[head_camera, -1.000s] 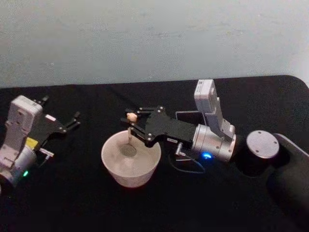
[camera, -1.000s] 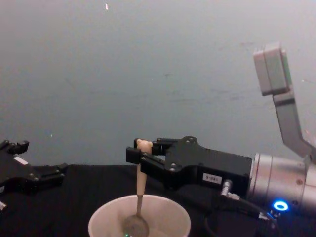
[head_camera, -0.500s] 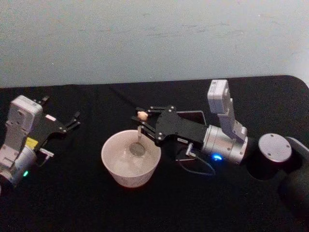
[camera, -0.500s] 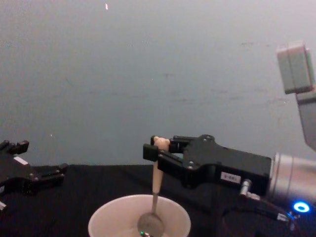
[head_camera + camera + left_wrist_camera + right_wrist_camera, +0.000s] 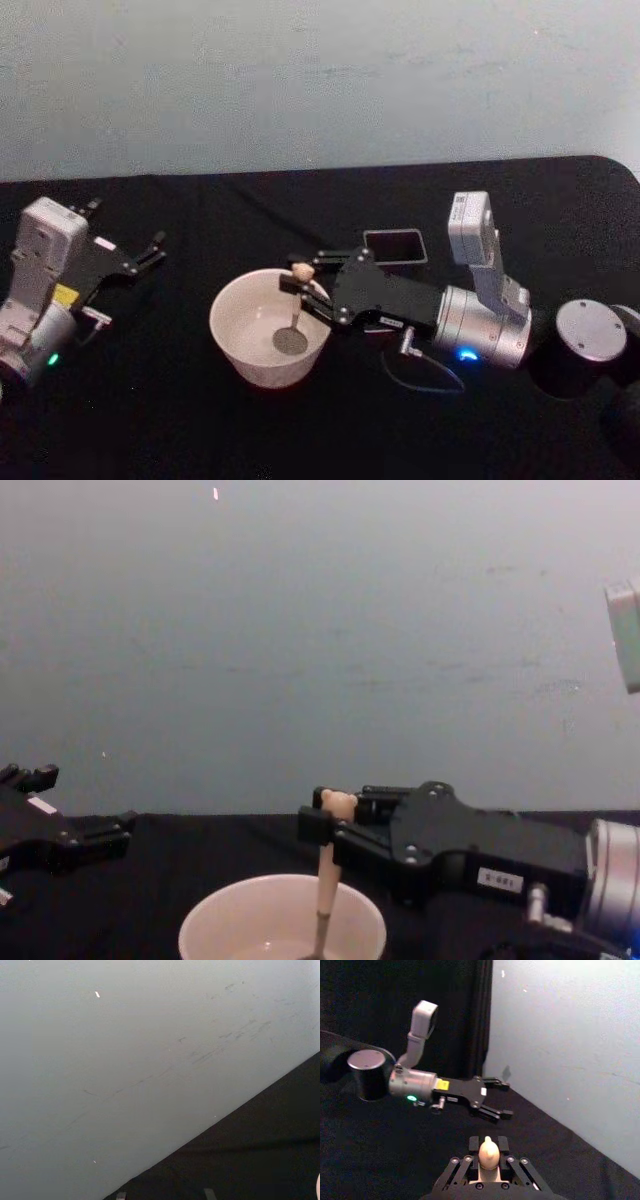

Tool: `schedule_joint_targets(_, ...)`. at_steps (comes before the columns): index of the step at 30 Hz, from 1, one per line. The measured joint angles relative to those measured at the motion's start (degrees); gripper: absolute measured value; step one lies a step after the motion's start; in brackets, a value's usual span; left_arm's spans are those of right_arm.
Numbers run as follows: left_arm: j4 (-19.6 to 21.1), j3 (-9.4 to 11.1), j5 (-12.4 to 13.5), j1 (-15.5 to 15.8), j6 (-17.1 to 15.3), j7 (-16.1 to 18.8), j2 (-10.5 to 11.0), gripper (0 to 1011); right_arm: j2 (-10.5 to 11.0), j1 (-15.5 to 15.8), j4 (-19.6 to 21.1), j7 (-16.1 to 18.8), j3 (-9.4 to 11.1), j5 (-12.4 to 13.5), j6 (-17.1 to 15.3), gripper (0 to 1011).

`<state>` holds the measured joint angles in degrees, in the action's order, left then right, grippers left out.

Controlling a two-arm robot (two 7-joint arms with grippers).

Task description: Pick up the stirring spoon with one hand, stir inside the cup, then place it back in its original position.

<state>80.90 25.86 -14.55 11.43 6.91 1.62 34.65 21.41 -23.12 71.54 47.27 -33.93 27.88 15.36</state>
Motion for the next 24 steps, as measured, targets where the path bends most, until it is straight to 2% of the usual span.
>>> schedule_joint_targets(8,0.0,0.0,0.0,0.0,0.0,0.0,0.0,1001,-0.57,-0.05,0.82,0.96,-1.11,0.8,-0.1,213)
schedule_joint_targets(15,0.0,0.0,0.0,0.0,0.0,0.0,0.0,1001,-2.68,-1.84,-1.8,0.28,-2.02,0.19,0.19,213)
schedule_joint_targets(24,0.0,0.0,0.0,0.0,0.0,0.0,0.0,1001,-5.77,-4.67,-6.52,-2.02,-1.86,-1.31,1.53,213)
